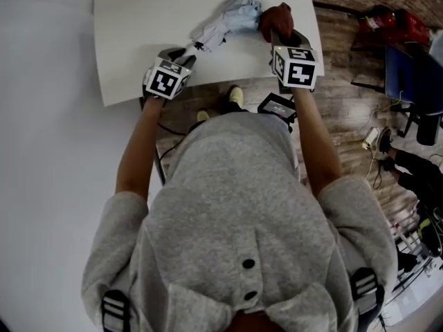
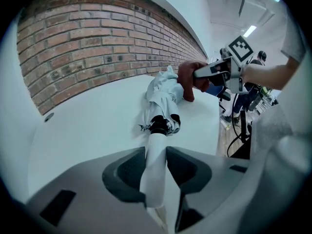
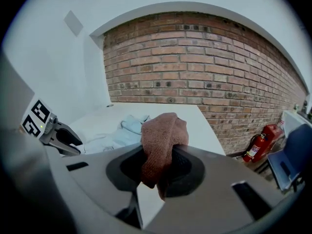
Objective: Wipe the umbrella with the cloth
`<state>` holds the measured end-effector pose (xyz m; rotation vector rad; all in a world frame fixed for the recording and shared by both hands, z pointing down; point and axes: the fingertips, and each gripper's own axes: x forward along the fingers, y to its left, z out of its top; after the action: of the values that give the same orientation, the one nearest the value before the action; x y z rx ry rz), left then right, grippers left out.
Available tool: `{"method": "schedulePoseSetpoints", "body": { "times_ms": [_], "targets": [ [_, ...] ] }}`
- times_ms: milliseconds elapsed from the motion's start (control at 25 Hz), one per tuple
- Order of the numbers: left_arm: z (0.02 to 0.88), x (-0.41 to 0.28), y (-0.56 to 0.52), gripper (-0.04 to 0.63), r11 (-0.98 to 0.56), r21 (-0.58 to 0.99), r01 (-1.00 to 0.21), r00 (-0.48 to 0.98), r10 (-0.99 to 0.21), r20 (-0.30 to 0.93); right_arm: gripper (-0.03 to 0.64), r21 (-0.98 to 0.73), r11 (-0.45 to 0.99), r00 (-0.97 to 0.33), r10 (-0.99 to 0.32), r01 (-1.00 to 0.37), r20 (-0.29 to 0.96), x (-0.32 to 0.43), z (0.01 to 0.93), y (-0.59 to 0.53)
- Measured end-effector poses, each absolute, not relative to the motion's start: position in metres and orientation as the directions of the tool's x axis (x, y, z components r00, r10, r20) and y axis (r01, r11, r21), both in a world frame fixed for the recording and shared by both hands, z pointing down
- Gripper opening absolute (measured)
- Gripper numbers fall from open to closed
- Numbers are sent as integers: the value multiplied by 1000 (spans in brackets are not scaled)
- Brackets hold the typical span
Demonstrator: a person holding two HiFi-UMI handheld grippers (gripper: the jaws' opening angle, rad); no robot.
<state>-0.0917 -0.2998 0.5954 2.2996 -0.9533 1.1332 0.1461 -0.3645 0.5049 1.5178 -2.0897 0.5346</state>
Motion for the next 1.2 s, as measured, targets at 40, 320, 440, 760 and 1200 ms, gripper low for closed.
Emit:
{"method": "schedulePoseSetpoints", "body": {
  "times_ms": [40,320,440,760,1200],
  "targets": [
    [595,-91,-299,149,-685,59,-726,439,-397,806,83,-26,303,-255,-749,-953,611,144,510,-366],
    [595,-89,-296,149,-681,83,-728,455,-388,801,83,-66,323,-286,-703,-944,651,123,531,-369],
    [595,-89,-294,147,-682,90,-726,461,-385,800,83,-79,358,-316,-673,-930,669,106,539,-363],
    [596,-88,-295,147,-696,85,-713,467,-380,798,83,-114,419,-372,-609,-901,700,64,559,-353],
    [598,-85,-293,147,-701,86,-708,469,-375,800,83,-160,512,-455,-526,-844,719,20,569,-334]
  ]
}}
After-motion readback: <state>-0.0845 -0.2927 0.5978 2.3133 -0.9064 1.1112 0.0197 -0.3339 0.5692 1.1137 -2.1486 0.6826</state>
